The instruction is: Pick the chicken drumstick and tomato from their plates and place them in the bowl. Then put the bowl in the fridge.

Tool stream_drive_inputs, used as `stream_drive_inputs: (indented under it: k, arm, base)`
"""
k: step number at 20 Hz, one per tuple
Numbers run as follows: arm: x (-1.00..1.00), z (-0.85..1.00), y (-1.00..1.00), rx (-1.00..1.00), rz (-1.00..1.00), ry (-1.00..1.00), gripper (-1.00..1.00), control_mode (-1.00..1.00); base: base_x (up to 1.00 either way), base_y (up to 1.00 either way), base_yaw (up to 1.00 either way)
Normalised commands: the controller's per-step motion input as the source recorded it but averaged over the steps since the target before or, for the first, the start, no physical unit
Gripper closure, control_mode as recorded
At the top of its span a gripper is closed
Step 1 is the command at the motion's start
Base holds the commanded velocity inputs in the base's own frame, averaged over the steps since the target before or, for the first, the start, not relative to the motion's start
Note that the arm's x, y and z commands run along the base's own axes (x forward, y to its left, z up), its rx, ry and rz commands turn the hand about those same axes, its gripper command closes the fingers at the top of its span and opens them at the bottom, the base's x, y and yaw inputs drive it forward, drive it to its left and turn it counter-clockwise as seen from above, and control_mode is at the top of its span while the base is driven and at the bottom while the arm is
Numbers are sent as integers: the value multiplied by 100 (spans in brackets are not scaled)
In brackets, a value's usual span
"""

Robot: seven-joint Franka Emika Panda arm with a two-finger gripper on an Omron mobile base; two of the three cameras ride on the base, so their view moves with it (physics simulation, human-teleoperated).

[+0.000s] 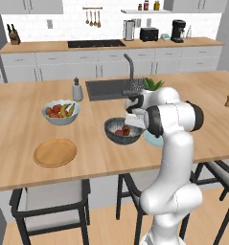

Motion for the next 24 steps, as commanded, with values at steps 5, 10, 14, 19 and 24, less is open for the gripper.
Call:
stream_drive_inputs:
  k: [5, 10, 14, 19, 24]
  arm:
    - [-92, 71, 9, 0, 0, -15, 100, -100]
    - [-89, 73, 9, 0, 0, -12, 100, -100]
    - [-83, 65, 0, 8, 0, -1, 100, -100]
    - [-90, 65, -2, 14, 0, 0, 100, -100]
    - [-58, 11, 0, 17, -3, 0, 100, -100]
  base:
    - [0, 0, 0]
    - [0, 0, 0]
    - [0, 0, 0]
    - [0, 0, 0]
    - [0, 0, 0]
